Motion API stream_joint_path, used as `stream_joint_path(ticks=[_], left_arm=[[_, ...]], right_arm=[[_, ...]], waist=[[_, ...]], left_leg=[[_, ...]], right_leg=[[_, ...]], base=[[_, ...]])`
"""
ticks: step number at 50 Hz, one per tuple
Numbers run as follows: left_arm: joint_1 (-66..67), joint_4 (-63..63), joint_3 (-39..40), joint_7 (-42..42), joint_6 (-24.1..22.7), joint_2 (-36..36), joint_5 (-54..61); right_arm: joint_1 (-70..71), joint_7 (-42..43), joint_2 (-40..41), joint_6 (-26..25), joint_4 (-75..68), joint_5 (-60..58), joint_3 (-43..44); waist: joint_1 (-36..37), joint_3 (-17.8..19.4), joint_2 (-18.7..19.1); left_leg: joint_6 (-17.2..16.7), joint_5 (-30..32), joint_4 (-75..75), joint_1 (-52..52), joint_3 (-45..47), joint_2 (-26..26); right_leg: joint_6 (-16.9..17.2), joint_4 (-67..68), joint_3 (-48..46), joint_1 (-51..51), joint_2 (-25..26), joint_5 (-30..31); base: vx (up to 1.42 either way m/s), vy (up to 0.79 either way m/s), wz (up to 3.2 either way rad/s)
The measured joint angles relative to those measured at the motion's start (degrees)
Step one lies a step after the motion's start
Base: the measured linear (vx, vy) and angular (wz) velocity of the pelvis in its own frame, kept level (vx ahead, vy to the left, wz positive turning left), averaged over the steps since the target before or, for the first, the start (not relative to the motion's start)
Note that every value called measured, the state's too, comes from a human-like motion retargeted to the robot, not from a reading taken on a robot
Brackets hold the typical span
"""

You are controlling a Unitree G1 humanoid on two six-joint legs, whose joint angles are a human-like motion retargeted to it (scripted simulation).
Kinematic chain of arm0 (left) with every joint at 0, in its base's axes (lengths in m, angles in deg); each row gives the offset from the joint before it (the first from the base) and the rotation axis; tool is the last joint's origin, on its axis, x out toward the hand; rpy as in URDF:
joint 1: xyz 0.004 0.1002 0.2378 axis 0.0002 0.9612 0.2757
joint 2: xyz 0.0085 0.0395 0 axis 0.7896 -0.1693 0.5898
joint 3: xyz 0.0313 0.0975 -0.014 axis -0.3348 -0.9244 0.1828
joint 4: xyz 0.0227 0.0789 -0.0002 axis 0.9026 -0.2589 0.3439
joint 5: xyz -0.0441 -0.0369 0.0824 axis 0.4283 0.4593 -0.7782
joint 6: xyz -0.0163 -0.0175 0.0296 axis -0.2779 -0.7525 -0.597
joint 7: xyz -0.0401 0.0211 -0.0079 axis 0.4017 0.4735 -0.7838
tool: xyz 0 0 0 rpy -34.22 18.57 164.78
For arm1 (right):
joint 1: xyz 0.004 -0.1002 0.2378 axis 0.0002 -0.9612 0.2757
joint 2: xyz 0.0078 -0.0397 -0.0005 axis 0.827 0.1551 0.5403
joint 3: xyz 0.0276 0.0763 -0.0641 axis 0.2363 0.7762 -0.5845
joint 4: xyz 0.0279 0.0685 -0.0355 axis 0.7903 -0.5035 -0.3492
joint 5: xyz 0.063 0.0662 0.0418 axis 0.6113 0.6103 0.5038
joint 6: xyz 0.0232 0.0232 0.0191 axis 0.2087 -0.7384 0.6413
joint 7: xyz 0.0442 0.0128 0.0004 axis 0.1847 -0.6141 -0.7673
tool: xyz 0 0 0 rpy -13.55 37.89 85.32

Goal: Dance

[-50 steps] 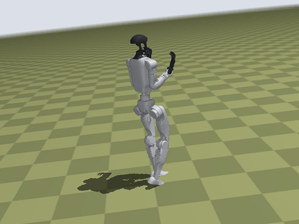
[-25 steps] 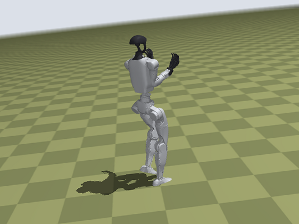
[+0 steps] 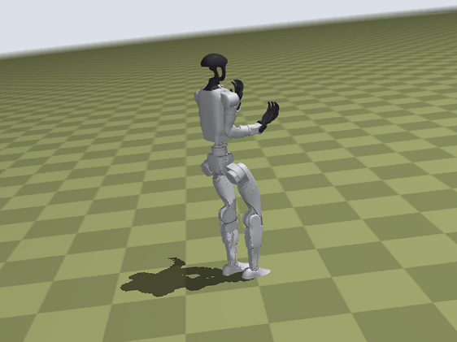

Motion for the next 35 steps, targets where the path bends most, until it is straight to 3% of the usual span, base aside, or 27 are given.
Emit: stream_joint_path(ticks=[6, 8, 10, 13, 15, 16, 17, 19, 22, 23, 25, 30, 35], left_arm=[[9.35, 9.06, 0.13, 6.76, 4.57, 10.79, -10.00], [13.68, 9.79, -0.21, 6.09, 4.27, 13.47, -12.87], [18.64, 9.31, -0.76, 4.70, 3.70, 15.76, -16.34], [26.69, 5.30, -1.46, -0.14, 3.71, 18.79, -24.64], [30.92, 0.13, -2.99, -6.00, 3.42, 20.01, -33.88], [31.50, -4.35, -4.35, -9.82, 1.38, 19.65, -40.64], [31.64, -9.03, -5.71, -13.85, -1.61, 19.12, -47.63], [29.90, -18.35, -7.82, -23.90, -11.83, 17.39, -62.21], [25.76, -27.33, -9.44, -45.59, -26.88, 15.62, -82.00], [24.01, -28.63, -9.94, -52.45, -29.56, 15.44, -87.10], [20.53, -29.73, -11.40, -58.28, -31.30, 14.73, -94.23], [5.18, -30.70, -11.33, -53.76, -29.05, 11.05, -101.33], [-5.37, -28.35, -3.76, -50.96, -23.18, 9.77, -99.96]], right_arm=[[-7.60, -3.20, -10.84, -4.29, 2.86, -7.08, 3.98], [-10.74, -3.02, -15.20, -3.69, 2.71, -10.52, 5.66], [-14.40, -2.33, -19.66, -2.56, 1.81, -15.36, 6.84], [-20.30, 0.55, -26.18, 2.08, -1.42, -24.78, 7.60], [-23.65, 3.36, -29.27, 7.94, -4.49, -32.38, 6.64], [-24.38, 4.06, -29.45, 13.70, -6.74, -36.94, 5.91], [-24.52, 4.83, -29.33, 19.67, -9.08, -41.40, 5.02], [-22.09, 6.35, -27.94, 31.34, -13.07, -48.35, 2.33], [-16.19, 8.21, -24.89, 43.99, -15.12, -52.81, -3.31], [-13.71, 9.36, -23.25, 47.52, -15.66, -54.36, -5.34], [-9.09, 11.80, -21.03, 52.38, -15.35, -56.70, -9.29], [5.76, 19.36, -15.97, 52.94, -15.16, -62.64, -15.66], [14.85, 26.01, -10.55, 48.16, -14.20, -62.65, -13.65]], waist=[[-0.93, -0.37, 2.59], [-1.46, -0.26, 2.60], [-1.82, -0.22, 2.25], [-0.32, -0.76, 1.52], [1.82, -0.48, 0.71], [2.43, 0.33, 0.74], [3.06, 1.06, 0.76], [4.68, 1.83, 0.50], [7.15, 0.81, -0.81], [7.34, 0.49, -1.03], [7.48, 0.26, -0.92], [5.58, -1.77, 0.44], [3.48, -4.39, 1.10]], left_leg=[[-0.07, 2.26, -1.01, -2.66, 0.11, 3.94], [-0.09, 3.11, -2.00, -2.71, 0.00, 4.08], [-0.02, 3.86, -3.00, -2.63, -0.36, 3.47], [0.38, 4.30, -4.19, -1.80, 1.01, 2.23], [0.56, 4.22, -4.35, -0.19, 1.97, 1.18], [0.70, 4.06, -3.96, 1.21, 1.33, 0.93], [0.84, 3.84, -3.47, 2.29, 0.69, 0.59], [0.97, 2.99, -2.07, 2.45, -0.64, -0.67], [0.60, 1.17, -0.06, 0.57, -0.90, -2.07], [0.46, 0.80, 0.42, 0.56, -0.32, -1.78], [0.13, 0.38, 1.13, 1.69, -0.04, -0.87], [0.48, 0.55, -0.05, 1.75, -0.15, 1.16], [0.02, 1.94, -2.24, 1.81, 1.18, 4.39]], right_leg=[[-1.48, 6.90, -3.63, 0.68, 0.76, -2.66], [-0.17, 6.06, -3.28, 2.33, 0.69, -2.28], [-0.90, 3.83, -2.10, 4.26, 0.84, -2.06], [-2.75, -2.05, -4.29, 8.12, 0.43, -10.03], [-2.54, -3.53, -3.23, 10.60, 0.35, -11.98], [-2.20, -1.62, -1.51, 10.78, 0.79, -12.24], [-1.81, 0.38, 0.15, 10.63, 1.03, -12.50], [-1.27, 4.11, 1.93, 9.12, 0.15, -13.17], [-2.04, 7.82, 0.44, 7.03, -2.01, -13.81], [-2.06, 9.57, 0.50, 6.43, -2.00, -12.93], [-1.80, 13.72, 0.18, 5.59, -1.64, -9.21], [3.10, 19.38, 3.01, 0.47, 1.67, 1.99], [-1.15, 12.82, -0.83, -1.36, -0.19, -0.82]], base=[[-0.02, 0.06, 0.13], [0.02, 0.01, 0.31], [0.05, 0.03, 0.22], [0.11, 0.08, -0.16], [0.15, 0.09, -0.32], [0.12, 0.08, 0.00], [0.02, 0.09, 0.26], [-0.10, 0.10, -0.02], [-0.01, 0.01, -0.45], [0.13, -0.02, -0.36], [0.19, -0.02, -0.23], [-0.06, -0.04, 0.00], [0.03, -0.17, 0.02]])
